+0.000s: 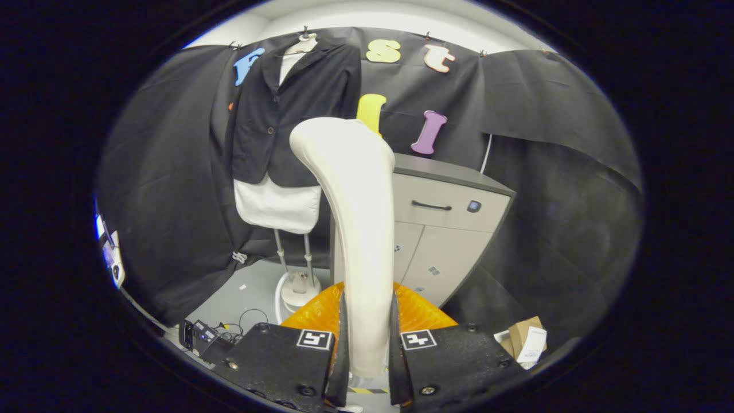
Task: Iron the clothes twice with a garment steamer, once on the left side and once on the right side.
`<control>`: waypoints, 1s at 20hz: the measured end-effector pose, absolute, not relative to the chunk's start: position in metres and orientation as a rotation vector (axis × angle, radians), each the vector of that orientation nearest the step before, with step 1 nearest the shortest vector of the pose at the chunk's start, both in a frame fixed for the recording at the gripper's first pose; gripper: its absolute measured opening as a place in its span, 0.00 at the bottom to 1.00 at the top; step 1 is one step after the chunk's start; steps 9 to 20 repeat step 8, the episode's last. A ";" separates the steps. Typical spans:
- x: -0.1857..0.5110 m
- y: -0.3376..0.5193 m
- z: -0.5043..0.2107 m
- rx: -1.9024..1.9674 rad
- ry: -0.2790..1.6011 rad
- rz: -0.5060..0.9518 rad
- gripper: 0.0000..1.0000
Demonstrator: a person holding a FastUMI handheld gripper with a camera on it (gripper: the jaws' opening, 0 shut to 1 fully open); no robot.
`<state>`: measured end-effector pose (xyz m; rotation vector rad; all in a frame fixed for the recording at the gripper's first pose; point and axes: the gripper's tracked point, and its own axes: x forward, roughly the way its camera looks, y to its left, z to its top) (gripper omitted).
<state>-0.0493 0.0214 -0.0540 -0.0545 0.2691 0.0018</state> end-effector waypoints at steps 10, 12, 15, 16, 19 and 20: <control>-0.079 -0.028 -0.055 -0.018 0.276 -0.029 0.30; -0.079 -0.028 -0.055 -0.018 0.276 -0.029 0.30; -0.079 -0.028 -0.055 -0.018 0.276 -0.029 0.30; -0.079 -0.028 -0.055 -0.018 0.276 -0.029 0.30; -0.079 -0.028 -0.055 -0.018 0.276 -0.029 0.30; -0.079 -0.028 -0.055 -0.018 0.276 -0.029 0.30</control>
